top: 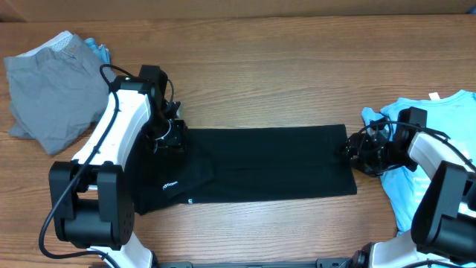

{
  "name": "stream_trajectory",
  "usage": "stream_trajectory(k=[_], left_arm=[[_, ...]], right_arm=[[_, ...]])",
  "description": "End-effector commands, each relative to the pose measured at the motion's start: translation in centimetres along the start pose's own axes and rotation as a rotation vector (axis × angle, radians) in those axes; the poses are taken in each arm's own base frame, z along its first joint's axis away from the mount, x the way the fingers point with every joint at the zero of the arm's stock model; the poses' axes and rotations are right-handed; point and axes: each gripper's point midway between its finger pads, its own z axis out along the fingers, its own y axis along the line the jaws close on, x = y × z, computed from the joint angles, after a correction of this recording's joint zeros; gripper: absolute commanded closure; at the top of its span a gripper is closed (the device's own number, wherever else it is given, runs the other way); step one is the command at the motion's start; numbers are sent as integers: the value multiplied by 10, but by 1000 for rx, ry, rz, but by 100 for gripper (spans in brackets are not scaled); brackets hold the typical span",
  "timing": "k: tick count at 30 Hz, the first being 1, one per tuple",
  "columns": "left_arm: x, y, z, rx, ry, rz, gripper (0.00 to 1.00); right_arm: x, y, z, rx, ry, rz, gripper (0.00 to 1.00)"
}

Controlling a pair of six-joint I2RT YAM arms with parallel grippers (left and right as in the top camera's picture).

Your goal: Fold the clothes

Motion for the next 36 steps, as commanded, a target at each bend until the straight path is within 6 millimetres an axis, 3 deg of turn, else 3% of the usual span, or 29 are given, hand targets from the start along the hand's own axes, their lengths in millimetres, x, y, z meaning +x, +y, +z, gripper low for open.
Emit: stream_trajectory(k=[1, 6, 11, 17, 23, 26, 30, 36], left_arm=[[-6, -4, -12, -5, -49, 39, 44], [-6, -4, -12, -5, -50, 39, 44], [-6, -4, -12, -5, -48, 39, 45], [-7, 0, -14, -3, -53, 26, 55], [-4, 22, -28, 8, -42, -54, 60], [1, 35, -37, 13, -29, -106, 60], [4, 48, -42, 19, -26, -149, 60], [4, 54, -43, 22, -28, -170, 60]], right_arm=[[22, -12, 20, 53, 90, -6, 40], [22, -13, 21, 58, 92, -7, 63], [20, -18, 18, 75, 82, 5, 96], [3, -5, -10, 69, 42, 31, 96], [-15, 25, -55, 69, -66, -27, 96], [-12, 42, -76, 67, -97, -69, 96], [7, 62, -75, 73, -66, -135, 96], [40, 108, -44, 81, 24, -272, 96]])
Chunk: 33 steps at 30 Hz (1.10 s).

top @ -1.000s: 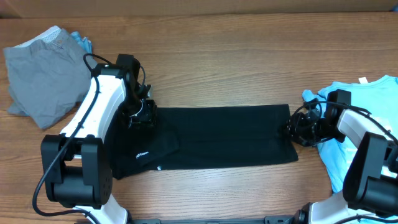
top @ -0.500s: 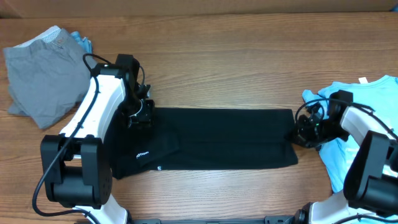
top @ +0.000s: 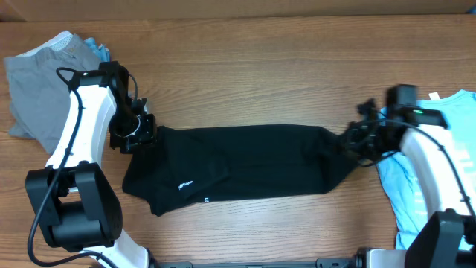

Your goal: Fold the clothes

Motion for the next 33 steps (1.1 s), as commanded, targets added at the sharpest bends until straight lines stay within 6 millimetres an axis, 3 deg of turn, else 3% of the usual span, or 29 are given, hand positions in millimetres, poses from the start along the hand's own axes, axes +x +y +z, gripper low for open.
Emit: stream_trajectory(k=[1, 7, 16, 24, 33], left_arm=[[-3, -1, -13, 1, -44, 27, 60], [-3, -1, -13, 0, -42, 27, 60], [-3, -1, -13, 0, -42, 27, 60], [-1, -1, -13, 0, -36, 25, 61], [-2, -1, -13, 0, -39, 26, 61]], right_arm=[[5, 37, 10, 2, 3, -63, 96], [15, 89, 32, -19, -12, -82, 96], [34, 137, 63, -26, -24, -44, 95], [58, 155, 98, -12, 47, -75, 95], [66, 174, 105, -61, 50, -119, 91]])
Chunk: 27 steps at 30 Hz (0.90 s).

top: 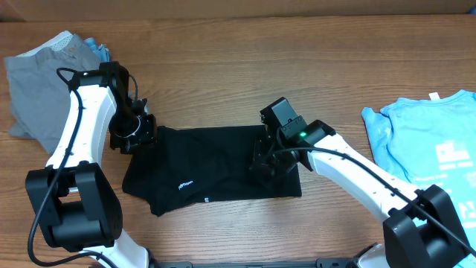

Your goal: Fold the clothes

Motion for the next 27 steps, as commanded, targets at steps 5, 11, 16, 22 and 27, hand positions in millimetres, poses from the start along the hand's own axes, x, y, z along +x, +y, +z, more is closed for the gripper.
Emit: stream_trajectory(k=[5, 11, 16, 22, 27], left_arm=[[-5, -1, -13, 0, -51, 29, 60], [-5, -1, -13, 0, -54, 29, 60], [-5, -1, -13, 0, -51, 29, 60], [-5, -1, -13, 0, -54, 29, 60], [-6, -1, -13, 0, -57, 30, 60]], right_arm=[[0, 24, 0, -56, -18, -12, 91], [0, 41, 5, -82, -54, -52, 91], [3, 43, 7, -97, -33, -39, 61], [3, 63, -7, -179, -42, -137, 44], [-18, 56, -41, -150, -159, -113, 46]])
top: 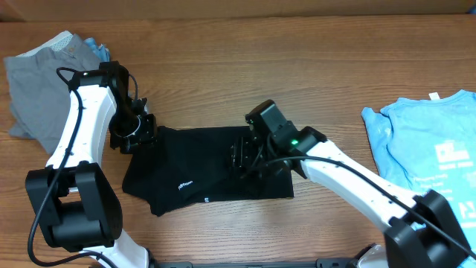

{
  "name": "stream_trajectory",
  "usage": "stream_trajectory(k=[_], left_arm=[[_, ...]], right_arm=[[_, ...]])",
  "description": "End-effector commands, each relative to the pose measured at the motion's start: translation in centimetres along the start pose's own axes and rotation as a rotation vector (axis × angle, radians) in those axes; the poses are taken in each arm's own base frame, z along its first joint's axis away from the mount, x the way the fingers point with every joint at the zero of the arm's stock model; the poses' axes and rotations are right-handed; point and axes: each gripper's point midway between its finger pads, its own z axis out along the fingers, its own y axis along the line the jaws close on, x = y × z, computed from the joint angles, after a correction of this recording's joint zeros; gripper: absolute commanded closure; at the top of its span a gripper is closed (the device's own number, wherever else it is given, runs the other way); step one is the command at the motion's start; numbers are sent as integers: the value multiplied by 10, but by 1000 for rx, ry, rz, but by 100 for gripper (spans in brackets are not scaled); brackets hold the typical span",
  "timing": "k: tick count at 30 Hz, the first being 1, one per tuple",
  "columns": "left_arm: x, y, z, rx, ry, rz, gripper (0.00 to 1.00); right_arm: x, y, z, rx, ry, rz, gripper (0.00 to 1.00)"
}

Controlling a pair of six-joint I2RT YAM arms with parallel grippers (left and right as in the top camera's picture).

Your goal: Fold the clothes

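A black garment (190,160) lies across the middle of the table, with its right end doubled over toward the left. My left gripper (140,138) is shut on the garment's upper left corner. My right gripper (239,158) is over the middle of the cloth, shut on the right end it has carried across. The cloth's right fold edge now lies near the right arm's forearm. Small white print shows on the lower left part of the garment.
A grey garment (44,85) lies crumpled at the far left, with a bit of blue cloth (98,50) behind it. A light blue T-shirt (428,156) is spread at the right edge. Bare wooden table (297,67) runs along the back.
My right gripper has moved a little further left with the garment's right end, from about the cloth's right third to its middle. The fold edge has shifted left. The left arm has not moved.
At first the black garment lay stretched long, with a gripper at each end. Then both ends were raised and the cloth sat further left. After that my right gripper was over the garment with its right end, and now it is at the middle, the cloth roughly halved.
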Motion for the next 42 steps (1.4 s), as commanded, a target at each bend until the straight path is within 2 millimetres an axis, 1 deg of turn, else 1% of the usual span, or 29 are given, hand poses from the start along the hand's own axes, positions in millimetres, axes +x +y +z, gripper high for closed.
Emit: stream_trajectory(k=[1, 2, 4, 5, 6, 8, 12, 14, 20, 21, 22, 25, 27, 30, 31, 33, 36, 37, 39, 42], left_arm=[[-5, -1, -13, 0, -51, 29, 60], [-6, -1, -13, 0, -55, 29, 60], [-7, -1, -13, 0, -60, 30, 60], [-8, -1, -13, 1, -62, 31, 60], [-8, -1, -13, 1, -63, 30, 59], [-8, -1, -13, 1, -63, 31, 60], [-8, -1, -13, 1, -66, 31, 60], [-8, -1, -13, 1, -64, 31, 60], [-8, -1, -13, 1, -63, 31, 60], [-8, -1, -13, 1, -63, 31, 60], [-8, -1, -13, 1, -63, 31, 60], [-8, -1, -13, 1, -63, 30, 60], [-8, -1, -13, 1, -63, 30, 60], [-8, -1, -13, 1, -63, 30, 60], [-8, -1, -13, 1, -63, 30, 60], [-8, -1, -13, 0, -63, 30, 60], [-8, -1, -13, 0, -63, 31, 60], [-8, -1, -13, 0, -63, 31, 60], [-8, -1, -13, 0, -63, 31, 60], [-8, -1, -13, 0, -63, 31, 60]], right_arm=[[-31, 11, -41, -20, -142, -17, 50], [-35, 2, -46, -2, -150, 14, 55], [-39, -15, -50, 35, -146, 66, 69], [-39, -26, -51, 57, -136, 97, 75], [-38, -38, -51, 85, -118, 134, 83], [-33, -52, -47, 123, -85, 176, 91], [-19, -73, -30, 192, -2, 250, 96], [-13, -81, -19, 214, 38, 302, 96], [1, -95, 14, 228, 160, 363, 96], [4, -94, 19, 213, 184, 368, 96], [7, -88, 22, 176, 213, 356, 96], [12, -60, 29, 43, 265, 233, 96], [24, -36, 32, -44, 315, 157, 96], [51, -7, 33, -151, 412, 42, 96], [59, 0, 33, -172, 434, 4, 96], [64, 5, 33, -179, 441, -31, 96], [63, 8, 28, -184, 429, -40, 96], [59, 7, 25, -177, 411, -39, 96], [47, 5, 16, -164, 352, -46, 96], [25, 9, -7, -168, 244, -65, 96]])
